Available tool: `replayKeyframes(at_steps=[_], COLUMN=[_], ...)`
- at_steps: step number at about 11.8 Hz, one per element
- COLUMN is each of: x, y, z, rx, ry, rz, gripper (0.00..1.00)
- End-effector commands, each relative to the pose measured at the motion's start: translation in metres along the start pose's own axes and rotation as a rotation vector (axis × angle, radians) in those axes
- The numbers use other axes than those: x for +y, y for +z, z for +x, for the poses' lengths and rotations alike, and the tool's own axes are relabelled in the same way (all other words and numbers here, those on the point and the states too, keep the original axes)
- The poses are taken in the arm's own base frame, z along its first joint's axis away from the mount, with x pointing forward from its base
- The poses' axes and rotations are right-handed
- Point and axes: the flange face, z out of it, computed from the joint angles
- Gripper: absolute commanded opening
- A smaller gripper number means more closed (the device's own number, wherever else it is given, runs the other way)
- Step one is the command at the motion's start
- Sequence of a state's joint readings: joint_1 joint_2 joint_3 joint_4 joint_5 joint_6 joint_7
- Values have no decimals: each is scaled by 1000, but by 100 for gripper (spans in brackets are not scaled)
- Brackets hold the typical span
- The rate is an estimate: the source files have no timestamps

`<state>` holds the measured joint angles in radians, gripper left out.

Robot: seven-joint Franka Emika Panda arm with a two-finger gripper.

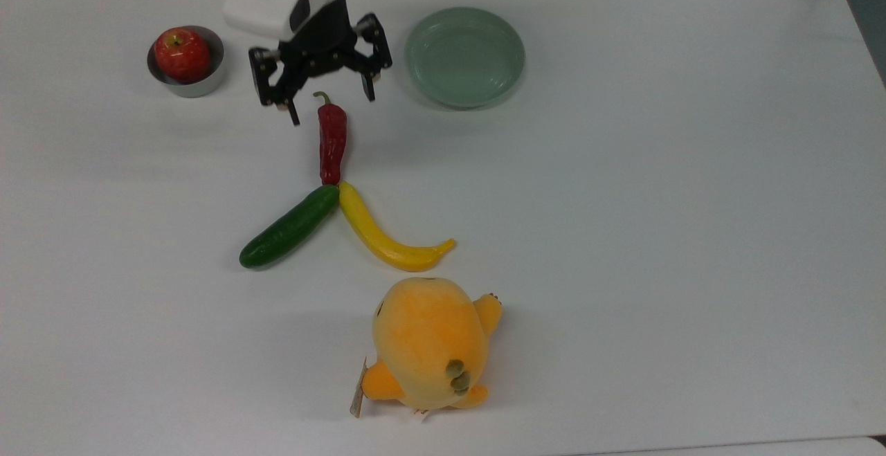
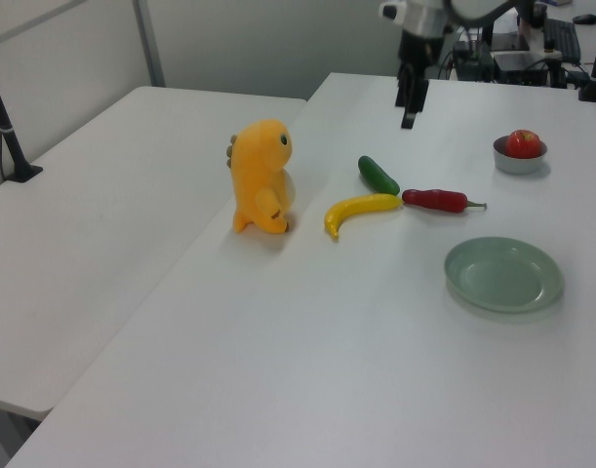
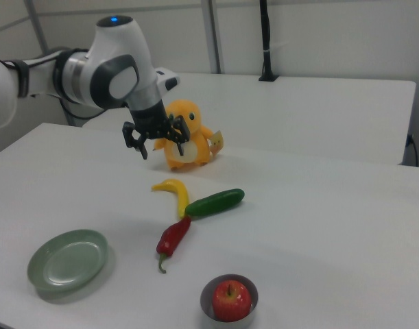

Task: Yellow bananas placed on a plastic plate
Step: 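Move the open gripper down over the yellow banana, then close the gripper on the yellow banana's stem end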

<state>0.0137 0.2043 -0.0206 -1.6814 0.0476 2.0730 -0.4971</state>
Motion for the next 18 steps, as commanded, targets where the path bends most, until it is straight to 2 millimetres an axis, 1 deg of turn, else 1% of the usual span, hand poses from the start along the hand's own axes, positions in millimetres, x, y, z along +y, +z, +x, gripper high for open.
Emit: replayKeyframes(at_steps=[1, 3, 4, 6, 7, 8, 10, 11, 13, 15, 17, 18], x=[1, 2, 3, -4, -10, -9, -20, -20, -18, -18, -19, -19], y=[45, 84, 98, 125, 137, 148, 167, 177, 184, 191, 192, 193], z=[26, 34, 35, 37, 39, 40, 43, 42, 46, 45, 45, 44], rx=[45, 59, 63, 41, 37, 43, 26, 12, 34, 24, 24, 22], ry=[-46, -47, -48, -54, -67, -71, -110, -106, -79, -81, -82, -81], rz=[-27, -40, -45, -30, -31, -39, -45, -46, -74, -81, -79, -79], gripper=[100, 100, 100, 100, 100, 100, 100, 100, 100, 100, 85, 81])
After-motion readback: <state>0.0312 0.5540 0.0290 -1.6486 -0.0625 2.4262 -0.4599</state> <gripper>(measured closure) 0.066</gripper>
